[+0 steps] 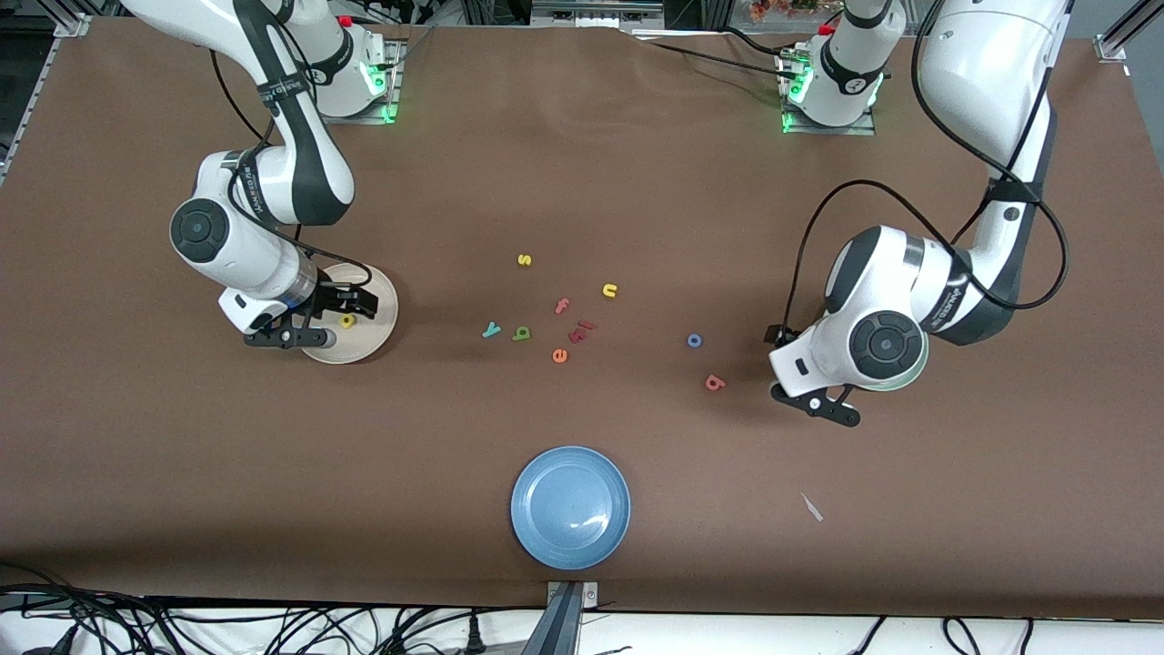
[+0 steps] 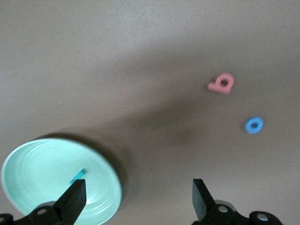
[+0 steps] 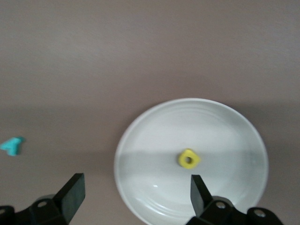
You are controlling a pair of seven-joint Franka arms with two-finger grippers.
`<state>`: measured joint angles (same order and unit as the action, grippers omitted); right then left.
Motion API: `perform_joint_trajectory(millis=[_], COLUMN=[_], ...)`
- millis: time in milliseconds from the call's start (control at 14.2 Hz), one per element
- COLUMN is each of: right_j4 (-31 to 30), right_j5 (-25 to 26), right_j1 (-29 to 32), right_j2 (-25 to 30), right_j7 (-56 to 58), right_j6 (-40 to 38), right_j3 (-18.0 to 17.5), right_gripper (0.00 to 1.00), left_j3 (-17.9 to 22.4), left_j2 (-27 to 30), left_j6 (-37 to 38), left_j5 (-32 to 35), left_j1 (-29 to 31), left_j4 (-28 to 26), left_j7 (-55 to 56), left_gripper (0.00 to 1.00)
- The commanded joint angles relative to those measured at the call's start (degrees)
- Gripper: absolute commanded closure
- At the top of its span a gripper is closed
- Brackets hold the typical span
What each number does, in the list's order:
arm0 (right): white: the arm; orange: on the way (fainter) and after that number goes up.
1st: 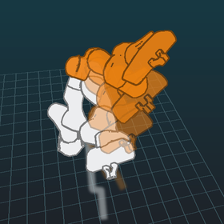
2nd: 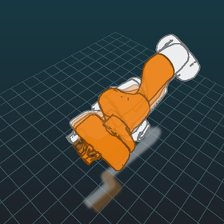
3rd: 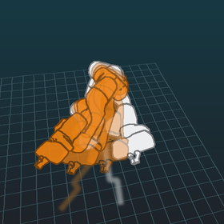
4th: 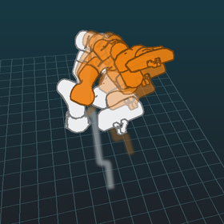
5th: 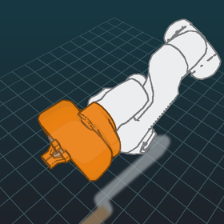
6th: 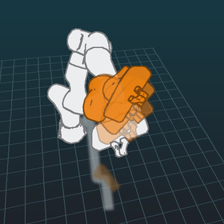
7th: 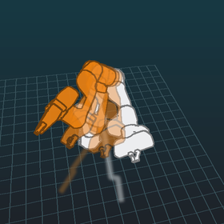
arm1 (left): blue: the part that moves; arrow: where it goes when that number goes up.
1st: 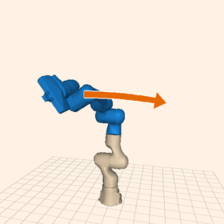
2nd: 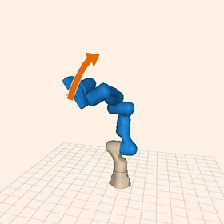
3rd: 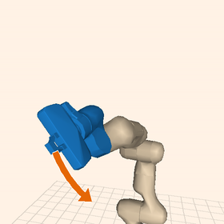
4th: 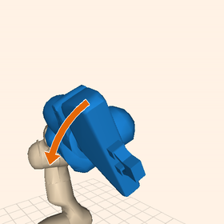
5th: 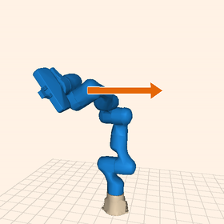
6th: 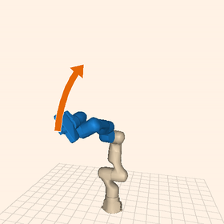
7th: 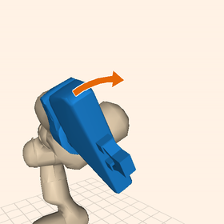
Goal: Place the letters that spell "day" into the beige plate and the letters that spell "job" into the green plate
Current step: 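Grasp the pink letter with the left gripper while the right gripper grasps the cyan letter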
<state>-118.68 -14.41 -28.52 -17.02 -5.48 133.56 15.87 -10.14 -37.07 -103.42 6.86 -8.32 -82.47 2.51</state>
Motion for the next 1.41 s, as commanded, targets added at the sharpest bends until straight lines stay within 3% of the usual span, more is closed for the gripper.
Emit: perform_joint_trajectory(millis=[0, 282, 565, 776, 1129, 1341], right_j4=[5.3, 11.2, 15.8, 17.1, 17.0, 16.0], right_j5=[-3.1, -3.3, -5.2, -11.2, -11.7, -11.6], right_j1=[-3.0, -8.7, -11.5, -12.2, -13.5, -14.5], right_j2=[-3.6, -9.6, -14.4, -16.8, -18.8, -18.8], right_j7=[-7.8, -26.0, -41.7, -46.3, -53.1, -54.2], right_j6=[-1.3, -1.0, -0.4, 1.8, 3.4, 3.5], right_j3=[0.0, -0.3, -1.2, -2.1, -2.2, -2.1], right_gripper=[0.0, 0.0, 0.0, 0.0, 0.0, 0.0], left_j3=[0.4, 0.6, 0.7, 0.5, 0.5, 0.5], left_j2=[-5.3, -7.3, -6.7, -7.6, -9.6, -10.3], left_j6=[-4.7, -13.9, -14.3, -15.1, -15.6, -17.3], left_j5=[-3.8, -3.3, -3.5, -6.2, -6.5, -6.4], left_j1=[-1.9, -3.6, -0.9, -2.7, -4.3, -5.3], left_j4=[5.2, 5.0, 4.2, 4.2, 4.1, 2.3], left_j7=[7.1, 11.8, 10.2, 19.8, 31.9, 38.2], left_gripper=[0.0, 0.0, 0.0, 0.02, 0.01, 0.14])
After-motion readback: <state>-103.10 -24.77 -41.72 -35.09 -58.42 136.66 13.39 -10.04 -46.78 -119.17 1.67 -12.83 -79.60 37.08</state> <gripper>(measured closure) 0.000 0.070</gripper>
